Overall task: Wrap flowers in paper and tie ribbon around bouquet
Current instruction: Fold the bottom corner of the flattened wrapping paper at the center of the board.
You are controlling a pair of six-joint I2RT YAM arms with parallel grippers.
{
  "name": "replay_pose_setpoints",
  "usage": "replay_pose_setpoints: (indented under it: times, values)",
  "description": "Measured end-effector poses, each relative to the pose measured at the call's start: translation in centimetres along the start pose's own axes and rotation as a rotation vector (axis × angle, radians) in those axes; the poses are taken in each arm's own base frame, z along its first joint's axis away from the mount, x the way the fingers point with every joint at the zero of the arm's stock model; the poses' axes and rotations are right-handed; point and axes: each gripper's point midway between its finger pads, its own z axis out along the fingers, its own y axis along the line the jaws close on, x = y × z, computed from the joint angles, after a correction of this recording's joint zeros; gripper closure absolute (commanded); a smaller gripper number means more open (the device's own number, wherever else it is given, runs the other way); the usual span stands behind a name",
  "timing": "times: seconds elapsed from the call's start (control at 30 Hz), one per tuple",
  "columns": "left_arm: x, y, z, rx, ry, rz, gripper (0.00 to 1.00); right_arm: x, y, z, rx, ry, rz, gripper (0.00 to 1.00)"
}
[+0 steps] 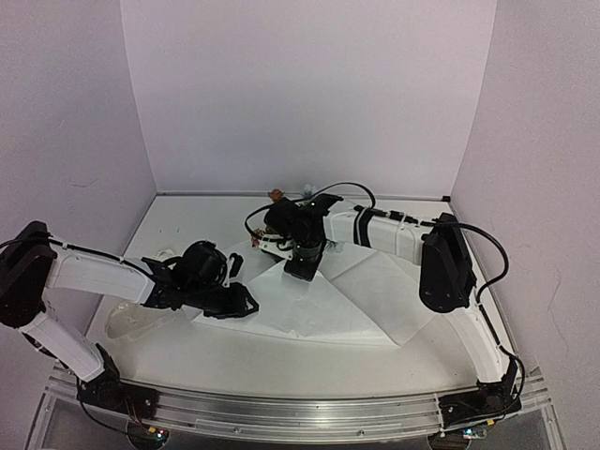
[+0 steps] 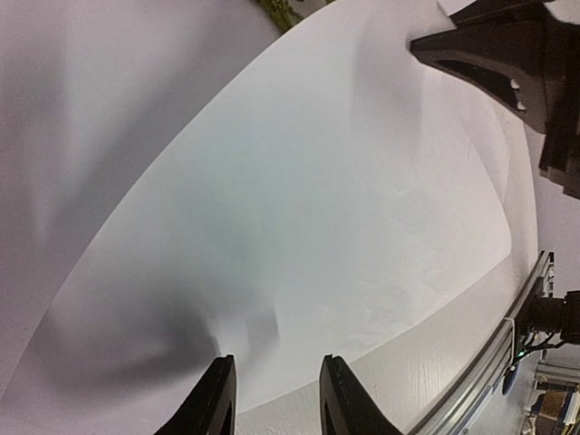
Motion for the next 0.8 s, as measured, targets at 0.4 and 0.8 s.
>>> replay_pose_setpoints:
  times: [0.4, 0.8]
  values:
    - [1.6, 2.6, 3.2, -0.082, 0.064, -0.031, 0.75, 0.5, 0.2, 0.8, -0.002, 0.013, 0.088, 0.52]
    - [0.9, 2.5, 4.1, -0.084, 0.039, -0.08, 0.77, 3.9, 0.3, -8.5, -0.129, -0.053, 0.496, 0.41]
